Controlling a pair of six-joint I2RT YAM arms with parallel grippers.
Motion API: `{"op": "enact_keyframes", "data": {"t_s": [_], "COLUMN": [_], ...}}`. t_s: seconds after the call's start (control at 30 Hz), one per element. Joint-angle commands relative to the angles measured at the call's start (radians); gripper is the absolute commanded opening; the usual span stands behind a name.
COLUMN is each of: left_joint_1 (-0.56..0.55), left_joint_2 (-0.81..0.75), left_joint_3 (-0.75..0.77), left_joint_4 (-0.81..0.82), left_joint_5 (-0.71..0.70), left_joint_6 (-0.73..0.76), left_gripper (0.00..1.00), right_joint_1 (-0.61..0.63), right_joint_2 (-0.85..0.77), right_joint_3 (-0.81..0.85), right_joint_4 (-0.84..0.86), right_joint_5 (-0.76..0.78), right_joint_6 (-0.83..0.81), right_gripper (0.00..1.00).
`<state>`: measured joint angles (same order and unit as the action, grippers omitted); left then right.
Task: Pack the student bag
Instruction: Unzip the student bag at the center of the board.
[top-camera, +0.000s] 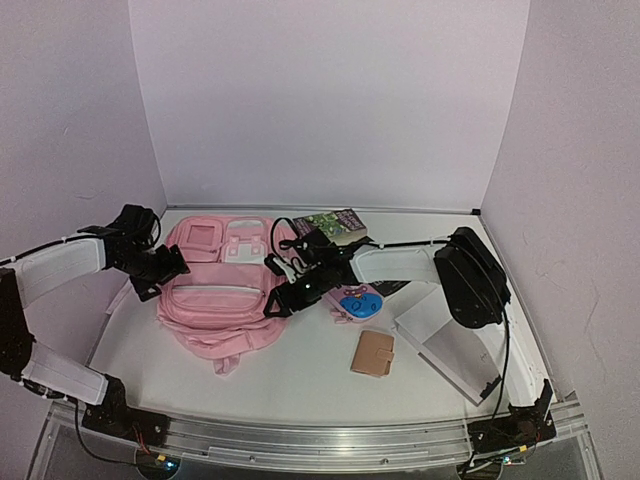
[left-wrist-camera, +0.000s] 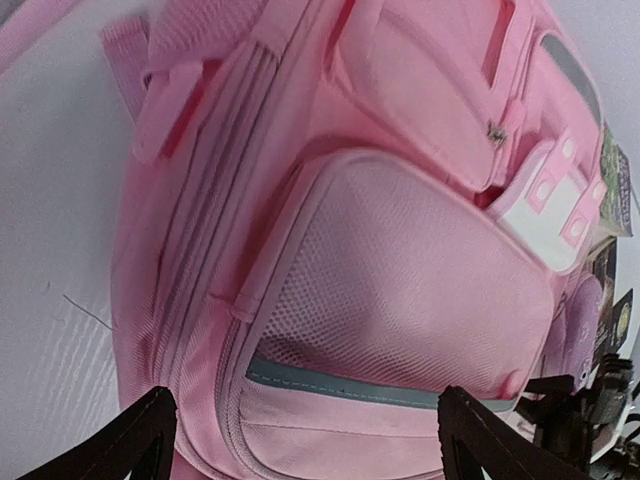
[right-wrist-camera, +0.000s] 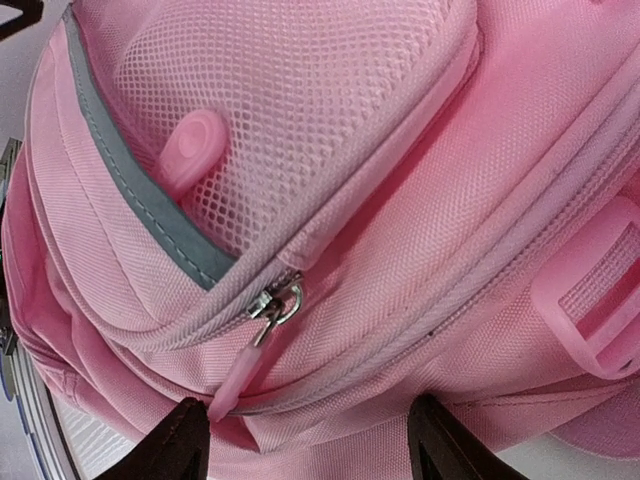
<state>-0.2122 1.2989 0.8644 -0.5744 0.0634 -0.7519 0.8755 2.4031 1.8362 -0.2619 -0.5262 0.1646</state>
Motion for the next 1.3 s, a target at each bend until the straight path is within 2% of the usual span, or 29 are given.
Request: {"op": "enact_keyframes", "data": {"t_s": [0.0,0.3,0.37,0.43,0.53,0.63,0.73,1.0,1.13,1.2,1.27], "left_joint_1": [-0.036,-0.04,-0.061,-0.085,-0.067,-0.041,-0.012,0.018,0.019,0.017,0.015], "left_joint_2": [0.002,0.072,0.061,-0.026,-0.161,-0.198,-0.188,-0.096,-0.044,-0.054,-0.091], "left_joint_3": [-0.07,-0.103,-0.082,-0.077,-0.08,-0.07,-0.113,-0.234,-0.256,-0.253,-0.237], "left_joint_4": [0.068,0.149,0.102,0.035,-0.063,-0.173,-0.167,0.038,0.182,0.233,0.247], "left_joint_5": [0.015,0.03,-0.036,-0.132,-0.226,-0.294,-0.259,-0.143,-0.068,-0.016,0.001], "left_joint_6": [-0.041,-0.061,-0.08,-0.123,-0.169,-0.187,-0.201,-0.222,-0.211,-0.196,-0.19], "left_gripper": [0.91,0.87,0.86,0.88,0.9,0.92,0.92,0.91,0.81,0.68,0.51], "right_joint_1": [-0.023,-0.023,-0.023,-0.023,-0.023,-0.024,-0.024,-0.024,-0.024,-0.023,-0.024], "right_joint_2": [0.07,0.079,0.076,0.067,0.067,0.068,0.065,0.067,0.078,0.085,0.087], "right_joint_3": [-0.032,-0.013,-0.011,-0.015,-0.014,-0.01,-0.011,-0.005,0.007,0.016,0.022], "right_joint_4": [-0.086,-0.09,-0.092,-0.092,-0.095,-0.098,-0.1,-0.106,-0.109,-0.112,-0.116], "right_joint_5": [0.029,0.011,0.016,0.022,0.03,0.031,0.032,0.04,0.045,0.045,0.041], "right_joint_6": [-0.002,-0.004,-0.004,-0.009,-0.012,-0.012,-0.014,-0.025,-0.033,-0.034,-0.035], "right_gripper": [0.68,0.68,0.68,0.68,0.68,0.68,0.68,0.68,0.68,0.69,0.69]}}
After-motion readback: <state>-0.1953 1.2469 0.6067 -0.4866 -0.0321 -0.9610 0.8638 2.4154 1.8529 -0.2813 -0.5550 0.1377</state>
